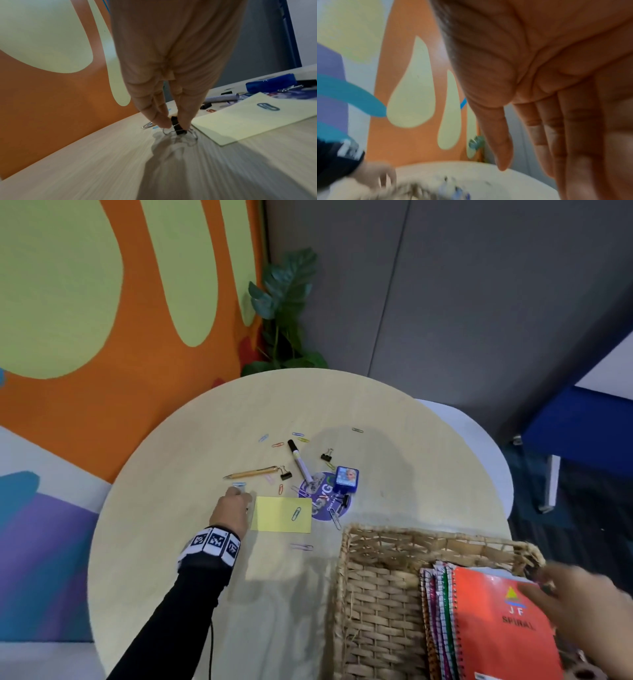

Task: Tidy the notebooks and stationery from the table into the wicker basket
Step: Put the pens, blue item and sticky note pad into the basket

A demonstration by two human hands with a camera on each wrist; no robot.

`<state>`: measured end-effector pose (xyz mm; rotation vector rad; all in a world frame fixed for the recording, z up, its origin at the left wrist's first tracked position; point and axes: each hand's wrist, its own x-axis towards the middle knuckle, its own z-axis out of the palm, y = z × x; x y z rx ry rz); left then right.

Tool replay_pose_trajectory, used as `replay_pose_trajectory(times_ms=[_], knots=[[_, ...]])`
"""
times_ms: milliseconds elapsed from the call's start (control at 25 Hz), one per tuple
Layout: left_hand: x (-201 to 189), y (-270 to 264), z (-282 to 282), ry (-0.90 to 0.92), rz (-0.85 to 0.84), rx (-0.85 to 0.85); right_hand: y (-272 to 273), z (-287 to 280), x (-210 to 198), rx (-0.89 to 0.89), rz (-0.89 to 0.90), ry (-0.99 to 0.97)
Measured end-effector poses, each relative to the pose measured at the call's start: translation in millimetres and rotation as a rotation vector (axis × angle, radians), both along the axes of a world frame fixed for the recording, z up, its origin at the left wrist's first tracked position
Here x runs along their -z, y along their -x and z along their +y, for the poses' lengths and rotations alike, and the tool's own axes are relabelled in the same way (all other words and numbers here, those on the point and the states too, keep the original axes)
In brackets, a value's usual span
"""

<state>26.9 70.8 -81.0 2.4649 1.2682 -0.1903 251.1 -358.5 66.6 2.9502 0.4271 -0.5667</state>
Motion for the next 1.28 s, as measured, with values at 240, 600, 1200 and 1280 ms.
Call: replay_pose_trajectory(times_ms=[240, 600, 1200, 1280], knots=[[6.4, 5.1, 14.2, 0.043, 0.110, -0.011, 22.8, 186.6, -42.2, -0.560, 0.045, -0.290], [-21.1, 63.4, -26.4, 0.114, -0.362, -0.147, 76.7, 445.8, 72.9, -0.989, 0.274, -0.166], [-70.2, 70.4, -100.1, 0.380, -0.725, 0.077, 82.7, 440.7, 34.0, -1.093, 0.093, -0.235], [-88.6, 45.8, -115.7, 0.391, -0.748, 0.266, 72.1, 392.1, -12.5, -1.026, 0.070, -0.353]])
